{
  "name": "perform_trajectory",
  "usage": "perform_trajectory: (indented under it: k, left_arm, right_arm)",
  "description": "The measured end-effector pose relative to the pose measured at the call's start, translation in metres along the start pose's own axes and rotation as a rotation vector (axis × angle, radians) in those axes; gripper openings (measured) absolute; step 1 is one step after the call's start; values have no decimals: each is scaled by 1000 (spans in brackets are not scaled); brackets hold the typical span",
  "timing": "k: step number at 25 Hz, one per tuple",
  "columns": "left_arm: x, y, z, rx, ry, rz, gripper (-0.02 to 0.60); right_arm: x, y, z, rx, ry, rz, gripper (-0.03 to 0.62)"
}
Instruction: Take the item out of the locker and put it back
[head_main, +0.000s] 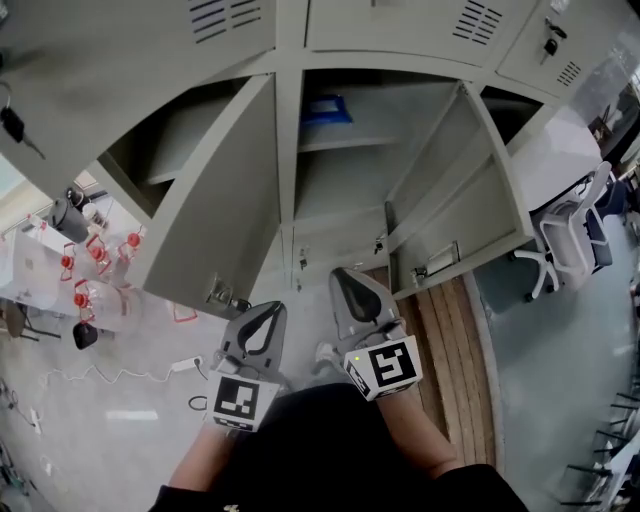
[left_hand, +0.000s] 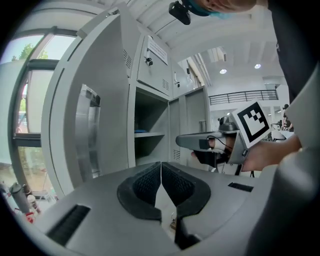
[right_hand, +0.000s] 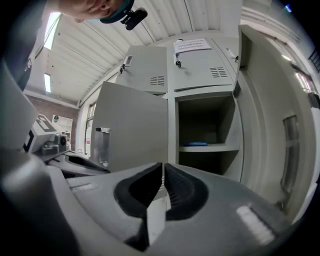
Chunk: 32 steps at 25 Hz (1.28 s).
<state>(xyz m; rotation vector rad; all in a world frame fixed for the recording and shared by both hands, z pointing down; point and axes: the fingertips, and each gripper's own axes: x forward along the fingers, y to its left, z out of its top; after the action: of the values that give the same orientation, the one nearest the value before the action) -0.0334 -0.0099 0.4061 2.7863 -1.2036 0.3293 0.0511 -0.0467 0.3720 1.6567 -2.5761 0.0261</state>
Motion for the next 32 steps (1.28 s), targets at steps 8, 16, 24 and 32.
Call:
perform_trajectory:
  k: [8,16,24,32]
  left_arm:
    - [25,21,10,-22,19,145,12]
    - [26,44,9,-34,47,294,13]
    - [15,75,4,-45,62,346,14]
    - [13,92,2,-6,75,296,13]
  right_arm:
    - [74,-51,34,-138,-1,-36,37]
    - [130,-84,60,-182,8,-59,92]
    - [174,-122,65,-163,68,-123,172]
    - [214,-143,61,-200,137,-136,320]
